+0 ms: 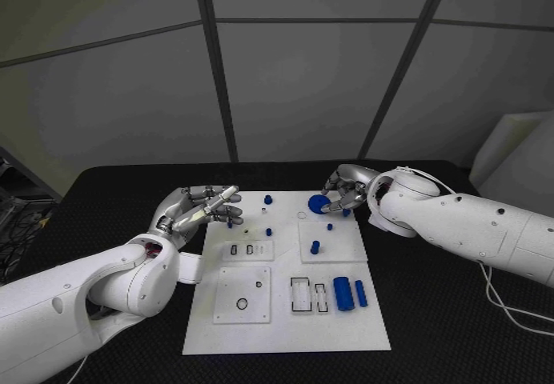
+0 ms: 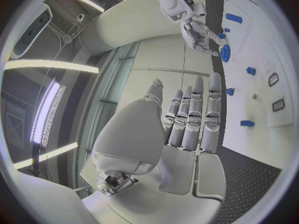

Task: Assemble the parts on the task board

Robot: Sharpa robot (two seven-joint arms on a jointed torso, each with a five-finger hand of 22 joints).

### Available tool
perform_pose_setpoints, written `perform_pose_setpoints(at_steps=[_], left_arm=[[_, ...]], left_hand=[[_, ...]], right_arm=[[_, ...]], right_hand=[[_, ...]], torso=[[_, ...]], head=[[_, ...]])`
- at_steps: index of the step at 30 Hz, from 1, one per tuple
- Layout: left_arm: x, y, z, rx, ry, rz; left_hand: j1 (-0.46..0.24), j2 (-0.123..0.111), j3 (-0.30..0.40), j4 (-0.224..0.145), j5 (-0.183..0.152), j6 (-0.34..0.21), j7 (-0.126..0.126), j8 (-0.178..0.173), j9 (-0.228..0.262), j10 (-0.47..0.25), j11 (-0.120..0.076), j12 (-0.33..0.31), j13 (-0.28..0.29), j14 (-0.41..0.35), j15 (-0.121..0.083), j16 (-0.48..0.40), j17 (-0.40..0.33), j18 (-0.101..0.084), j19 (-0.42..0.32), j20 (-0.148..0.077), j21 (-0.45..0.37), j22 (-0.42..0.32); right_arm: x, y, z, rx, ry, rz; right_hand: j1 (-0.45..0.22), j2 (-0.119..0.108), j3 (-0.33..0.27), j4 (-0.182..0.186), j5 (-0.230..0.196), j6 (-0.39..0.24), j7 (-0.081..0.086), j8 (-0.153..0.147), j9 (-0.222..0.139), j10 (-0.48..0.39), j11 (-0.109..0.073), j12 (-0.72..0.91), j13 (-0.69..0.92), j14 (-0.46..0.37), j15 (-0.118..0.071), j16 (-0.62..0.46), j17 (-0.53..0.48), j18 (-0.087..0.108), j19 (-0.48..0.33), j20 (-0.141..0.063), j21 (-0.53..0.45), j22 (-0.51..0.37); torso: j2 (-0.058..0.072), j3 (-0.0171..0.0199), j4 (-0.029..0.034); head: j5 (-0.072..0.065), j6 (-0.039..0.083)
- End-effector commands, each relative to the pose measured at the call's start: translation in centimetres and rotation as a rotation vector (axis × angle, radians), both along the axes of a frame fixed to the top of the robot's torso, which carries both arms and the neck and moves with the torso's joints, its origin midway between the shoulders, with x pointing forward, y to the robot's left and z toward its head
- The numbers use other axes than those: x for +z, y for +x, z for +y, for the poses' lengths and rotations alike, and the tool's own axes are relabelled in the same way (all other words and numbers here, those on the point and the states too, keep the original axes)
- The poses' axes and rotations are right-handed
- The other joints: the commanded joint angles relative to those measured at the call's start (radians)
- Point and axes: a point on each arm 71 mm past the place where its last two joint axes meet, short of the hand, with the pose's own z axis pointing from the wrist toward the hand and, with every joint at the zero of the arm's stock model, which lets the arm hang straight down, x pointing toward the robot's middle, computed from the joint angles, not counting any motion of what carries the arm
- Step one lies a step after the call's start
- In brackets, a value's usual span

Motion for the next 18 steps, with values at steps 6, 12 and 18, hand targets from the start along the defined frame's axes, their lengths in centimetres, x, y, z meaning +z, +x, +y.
perform_pose_setpoints(at_steps=[6, 12, 18], left_arm=[[0.09, 0.01, -0.21, -0.016, -0.005, -0.001], [0.08, 0.02, -0.30, -0.019, -0.006, 0.000], [0.06, 0.03, -0.36, -0.021, -0.006, 0.001]], left_hand=[[-0.003, 0.009, -0.001, -0.007, -0.004, -0.001, 0.003, -0.003, 0.000, -0.004, -0.002, -0.004, -0.001, -0.005, 0.002, -0.005, 0.001, 0.048, -0.005, 0.001, 0.003, 0.001], [-0.003, 0.009, -0.001, -0.007, -0.004, -0.001, 0.003, -0.003, 0.000, -0.004, -0.002, -0.004, -0.001, -0.005, 0.002, -0.005, 0.001, 0.048, -0.005, 0.001, 0.003, 0.001], [-0.003, 0.009, -0.001, -0.007, -0.004, -0.001, 0.003, -0.003, 0.000, -0.004, -0.002, -0.004, -0.001, -0.005, 0.002, -0.005, 0.001, 0.048, -0.005, 0.001, 0.003, 0.001]], right_arm=[[-0.19, 0.21, 0.39, -0.001, -0.019, 0.025], [-0.26, 0.41, 0.57, -0.002, -0.041, 0.017], [-0.33, 0.63, 0.74, -0.007, -0.053, 0.010]], right_hand=[[0.006, 0.016, -0.001, -0.001, -0.006, -0.004, -0.002, 0.009, 0.001, 0.022, -0.001, 0.038, 0.039, 0.078, 0.005, 0.006, 0.130, -0.020, 0.011, 0.001, 0.009, 0.021], [0.010, 0.021, 0.001, -0.005, -0.007, -0.003, -0.002, 0.011, 0.001, 0.025, -0.002, 0.045, 0.047, 0.079, 0.005, 0.008, 0.133, -0.021, 0.012, 0.001, 0.012, 0.025], [0.014, 0.028, 0.005, -0.008, -0.008, -0.003, -0.002, 0.013, 0.001, 0.026, -0.002, 0.049, 0.051, 0.079, 0.005, 0.009, 0.135, -0.021, 0.013, 0.001, 0.013, 0.027]], torso=[[-0.001, 0.0010, -0.0010], [-0.001, 0.0016, -0.0013], [-0.001, 0.0018, -0.0012]], head=[[0.003, -0.004], [0.003, -0.006], [0.003, -0.007]])
